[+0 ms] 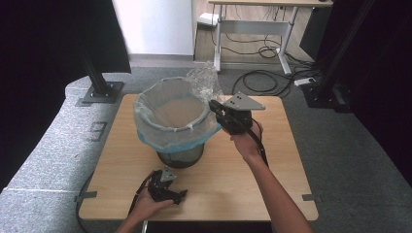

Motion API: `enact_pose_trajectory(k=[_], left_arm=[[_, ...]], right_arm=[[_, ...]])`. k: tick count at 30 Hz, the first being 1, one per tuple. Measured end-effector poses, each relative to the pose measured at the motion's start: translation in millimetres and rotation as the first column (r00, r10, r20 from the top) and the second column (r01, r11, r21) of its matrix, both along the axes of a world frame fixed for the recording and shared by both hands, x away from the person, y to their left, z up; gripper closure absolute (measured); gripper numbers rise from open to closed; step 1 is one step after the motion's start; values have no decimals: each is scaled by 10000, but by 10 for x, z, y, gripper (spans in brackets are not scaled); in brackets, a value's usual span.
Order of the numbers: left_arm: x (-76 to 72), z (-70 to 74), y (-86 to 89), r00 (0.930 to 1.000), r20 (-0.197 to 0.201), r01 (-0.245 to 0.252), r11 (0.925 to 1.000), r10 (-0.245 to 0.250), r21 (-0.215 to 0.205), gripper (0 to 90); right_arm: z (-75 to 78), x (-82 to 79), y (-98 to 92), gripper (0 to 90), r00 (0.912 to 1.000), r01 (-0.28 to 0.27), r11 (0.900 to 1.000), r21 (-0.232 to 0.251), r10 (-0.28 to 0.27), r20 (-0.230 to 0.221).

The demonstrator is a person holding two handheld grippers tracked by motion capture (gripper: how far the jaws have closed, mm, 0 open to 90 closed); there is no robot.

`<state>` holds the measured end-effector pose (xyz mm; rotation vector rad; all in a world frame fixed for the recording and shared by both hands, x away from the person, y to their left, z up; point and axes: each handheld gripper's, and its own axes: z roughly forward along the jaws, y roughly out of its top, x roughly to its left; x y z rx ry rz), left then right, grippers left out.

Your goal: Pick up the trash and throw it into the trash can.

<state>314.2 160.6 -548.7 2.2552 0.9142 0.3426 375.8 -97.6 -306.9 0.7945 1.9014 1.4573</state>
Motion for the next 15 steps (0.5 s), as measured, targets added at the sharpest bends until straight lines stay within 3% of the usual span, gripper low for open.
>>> enact_pose_trajectory(k=[15], left_arm=[[0,1,1,10000,-4,10,10000,-10,17,57]], right_arm=[[-11,126,396,852,9988,-475,9978,-462,468,-150]])
